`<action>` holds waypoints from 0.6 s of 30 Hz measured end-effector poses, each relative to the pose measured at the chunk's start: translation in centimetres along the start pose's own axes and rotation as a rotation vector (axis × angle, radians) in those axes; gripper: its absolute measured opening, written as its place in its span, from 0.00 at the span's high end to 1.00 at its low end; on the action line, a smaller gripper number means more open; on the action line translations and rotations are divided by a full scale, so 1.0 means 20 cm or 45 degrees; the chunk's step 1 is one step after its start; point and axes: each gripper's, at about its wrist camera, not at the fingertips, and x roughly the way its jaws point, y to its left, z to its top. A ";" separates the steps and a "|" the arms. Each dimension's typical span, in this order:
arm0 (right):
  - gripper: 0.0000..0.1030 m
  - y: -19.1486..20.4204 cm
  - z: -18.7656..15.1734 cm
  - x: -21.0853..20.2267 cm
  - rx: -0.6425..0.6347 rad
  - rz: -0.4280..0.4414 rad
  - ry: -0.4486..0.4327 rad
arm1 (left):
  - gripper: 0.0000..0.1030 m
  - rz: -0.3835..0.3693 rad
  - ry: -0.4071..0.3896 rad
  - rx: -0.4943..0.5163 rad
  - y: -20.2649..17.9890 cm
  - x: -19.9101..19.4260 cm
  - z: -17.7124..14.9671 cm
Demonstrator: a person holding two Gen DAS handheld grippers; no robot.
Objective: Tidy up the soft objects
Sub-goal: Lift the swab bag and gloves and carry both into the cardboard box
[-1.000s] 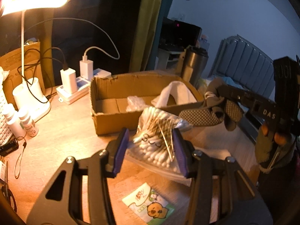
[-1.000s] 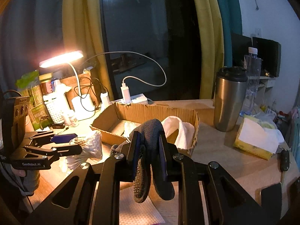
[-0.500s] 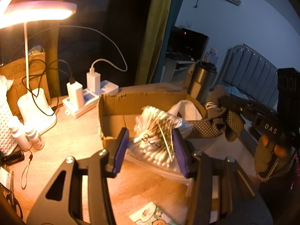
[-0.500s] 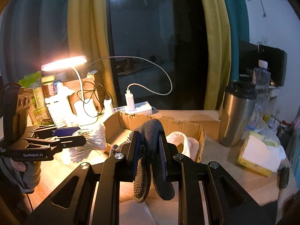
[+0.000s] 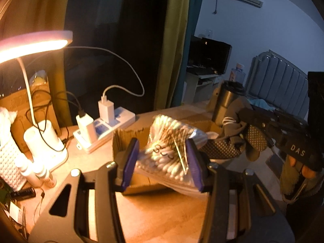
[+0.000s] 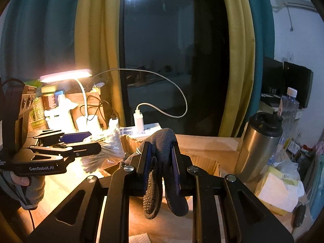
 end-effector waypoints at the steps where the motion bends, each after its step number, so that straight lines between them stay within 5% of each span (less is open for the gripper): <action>1: 0.80 -0.01 0.01 0.01 0.000 -0.009 -0.003 | 0.53 0.004 -0.006 -0.001 0.01 0.01 0.02; 18: 0.80 -0.22 -0.09 0.25 0.072 -0.161 0.069 | 0.53 0.049 0.074 -0.031 0.13 0.31 0.03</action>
